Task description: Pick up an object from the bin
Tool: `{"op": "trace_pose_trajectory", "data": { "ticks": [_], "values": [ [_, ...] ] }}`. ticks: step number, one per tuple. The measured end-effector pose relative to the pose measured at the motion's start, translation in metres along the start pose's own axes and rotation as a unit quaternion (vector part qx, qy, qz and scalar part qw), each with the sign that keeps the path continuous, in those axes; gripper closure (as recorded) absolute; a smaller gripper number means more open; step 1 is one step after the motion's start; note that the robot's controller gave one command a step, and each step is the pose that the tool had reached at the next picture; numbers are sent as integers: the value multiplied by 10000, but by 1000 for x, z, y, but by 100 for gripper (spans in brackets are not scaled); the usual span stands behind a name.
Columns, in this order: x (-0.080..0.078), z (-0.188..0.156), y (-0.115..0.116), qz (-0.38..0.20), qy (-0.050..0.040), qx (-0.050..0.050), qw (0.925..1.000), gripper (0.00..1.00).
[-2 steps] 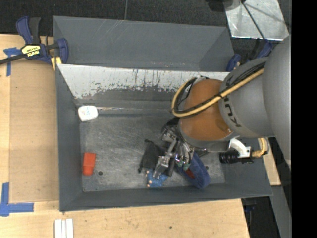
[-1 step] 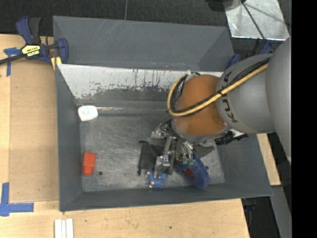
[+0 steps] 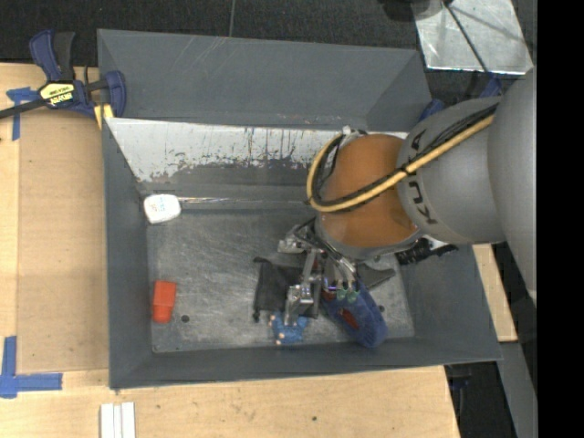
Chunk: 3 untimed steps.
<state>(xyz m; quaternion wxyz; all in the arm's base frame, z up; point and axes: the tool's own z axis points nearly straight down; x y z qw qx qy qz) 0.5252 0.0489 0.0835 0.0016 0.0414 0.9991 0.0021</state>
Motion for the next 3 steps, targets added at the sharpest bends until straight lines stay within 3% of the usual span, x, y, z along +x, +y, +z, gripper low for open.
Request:
{"op": "trace_pose_trajectory", "data": {
  "ticks": [1,2,3],
  "values": [
    [5,-1,0,-9,150,12,9999,100],
    [2,-77,0,-12,-37,13,10000,100],
    [0,-108,0,-9,-22,16,10000,100]
  ]
}}
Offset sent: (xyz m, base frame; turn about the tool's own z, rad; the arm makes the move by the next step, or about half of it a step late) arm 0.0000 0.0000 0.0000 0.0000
